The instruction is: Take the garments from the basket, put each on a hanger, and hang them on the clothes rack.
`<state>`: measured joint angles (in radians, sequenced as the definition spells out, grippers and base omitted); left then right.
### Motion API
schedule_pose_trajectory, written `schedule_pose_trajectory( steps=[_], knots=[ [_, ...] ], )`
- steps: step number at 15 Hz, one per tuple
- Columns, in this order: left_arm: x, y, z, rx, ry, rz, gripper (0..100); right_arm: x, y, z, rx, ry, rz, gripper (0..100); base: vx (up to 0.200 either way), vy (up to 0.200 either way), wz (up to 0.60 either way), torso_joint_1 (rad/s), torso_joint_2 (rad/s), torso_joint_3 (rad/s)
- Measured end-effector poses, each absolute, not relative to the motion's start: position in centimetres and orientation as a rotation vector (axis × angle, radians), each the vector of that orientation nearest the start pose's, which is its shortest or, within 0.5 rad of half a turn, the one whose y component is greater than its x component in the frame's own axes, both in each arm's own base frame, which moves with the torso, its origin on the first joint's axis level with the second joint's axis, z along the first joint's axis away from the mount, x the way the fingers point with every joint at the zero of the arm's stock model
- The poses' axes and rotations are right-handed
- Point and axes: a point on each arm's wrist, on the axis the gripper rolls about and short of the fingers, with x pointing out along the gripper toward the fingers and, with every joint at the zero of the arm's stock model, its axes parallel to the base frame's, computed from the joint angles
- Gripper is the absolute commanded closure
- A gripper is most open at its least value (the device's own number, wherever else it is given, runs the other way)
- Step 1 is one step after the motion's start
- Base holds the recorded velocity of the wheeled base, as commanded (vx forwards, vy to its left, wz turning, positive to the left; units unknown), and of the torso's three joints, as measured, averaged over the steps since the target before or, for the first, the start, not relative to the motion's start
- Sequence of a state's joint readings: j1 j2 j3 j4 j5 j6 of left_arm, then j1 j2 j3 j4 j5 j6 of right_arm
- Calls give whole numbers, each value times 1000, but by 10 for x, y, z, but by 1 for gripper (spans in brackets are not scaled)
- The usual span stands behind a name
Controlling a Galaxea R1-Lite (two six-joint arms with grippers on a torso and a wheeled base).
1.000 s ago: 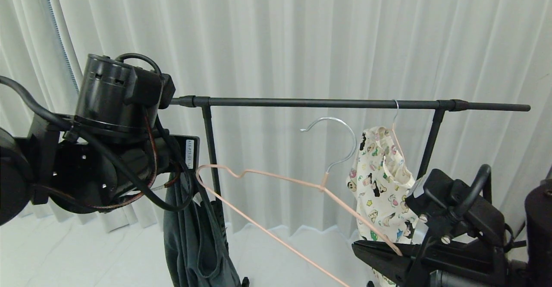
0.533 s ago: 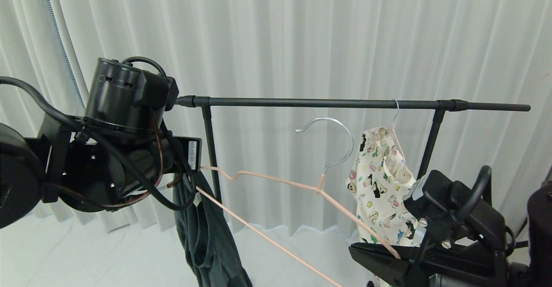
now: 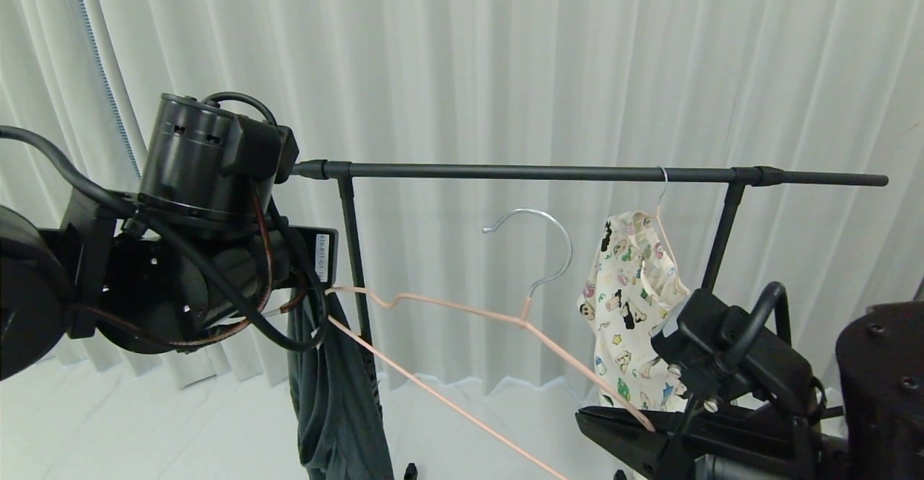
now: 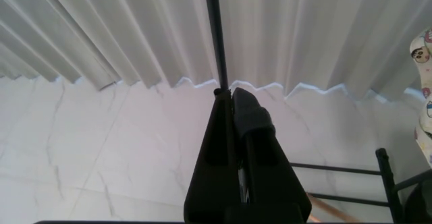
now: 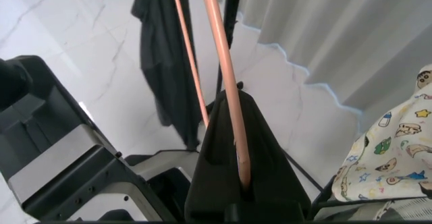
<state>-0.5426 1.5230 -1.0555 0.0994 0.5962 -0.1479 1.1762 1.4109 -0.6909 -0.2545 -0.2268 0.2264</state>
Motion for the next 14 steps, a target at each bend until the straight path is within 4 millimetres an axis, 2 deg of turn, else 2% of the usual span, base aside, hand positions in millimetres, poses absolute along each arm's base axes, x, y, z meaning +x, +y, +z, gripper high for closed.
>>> schedule_pose_trajectory(
  steps=[14],
  knots=[
    [233, -123, 230, 164, 477, 141, 100, 92, 217, 197, -103, 459, 901, 100, 0, 0, 0, 0, 0, 0]
  ],
)
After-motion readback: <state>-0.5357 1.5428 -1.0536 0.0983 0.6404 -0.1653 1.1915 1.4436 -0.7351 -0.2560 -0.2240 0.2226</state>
